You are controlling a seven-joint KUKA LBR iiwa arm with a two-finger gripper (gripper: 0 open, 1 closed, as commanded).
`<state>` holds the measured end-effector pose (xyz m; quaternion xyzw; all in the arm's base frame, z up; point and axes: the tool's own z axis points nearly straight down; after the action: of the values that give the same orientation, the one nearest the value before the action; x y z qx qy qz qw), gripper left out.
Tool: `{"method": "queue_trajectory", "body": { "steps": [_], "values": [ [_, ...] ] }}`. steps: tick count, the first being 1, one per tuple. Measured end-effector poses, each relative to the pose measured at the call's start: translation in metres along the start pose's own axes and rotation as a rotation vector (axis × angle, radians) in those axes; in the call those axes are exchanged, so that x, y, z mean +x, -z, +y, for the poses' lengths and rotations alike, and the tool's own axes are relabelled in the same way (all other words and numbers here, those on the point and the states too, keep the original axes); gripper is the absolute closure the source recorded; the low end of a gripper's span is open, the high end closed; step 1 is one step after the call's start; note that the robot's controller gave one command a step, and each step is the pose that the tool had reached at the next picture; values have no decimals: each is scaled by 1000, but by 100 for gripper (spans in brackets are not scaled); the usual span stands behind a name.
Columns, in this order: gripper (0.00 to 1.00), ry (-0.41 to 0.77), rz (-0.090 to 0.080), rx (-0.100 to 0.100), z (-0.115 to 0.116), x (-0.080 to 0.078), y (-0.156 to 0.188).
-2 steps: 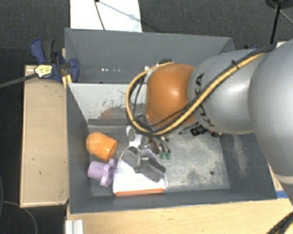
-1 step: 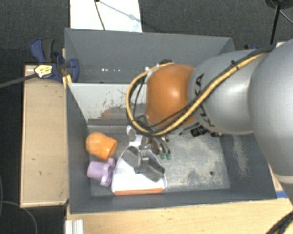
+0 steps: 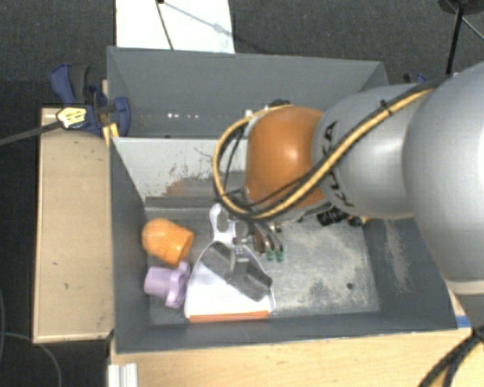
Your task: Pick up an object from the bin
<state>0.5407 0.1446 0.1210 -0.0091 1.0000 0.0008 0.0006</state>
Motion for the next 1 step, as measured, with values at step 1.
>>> {"method": "queue_trajectory", "body": {
  "steps": [1],
  "values": [
    [100,13,-8,-1,-60,-1,-34]
  ]
}}
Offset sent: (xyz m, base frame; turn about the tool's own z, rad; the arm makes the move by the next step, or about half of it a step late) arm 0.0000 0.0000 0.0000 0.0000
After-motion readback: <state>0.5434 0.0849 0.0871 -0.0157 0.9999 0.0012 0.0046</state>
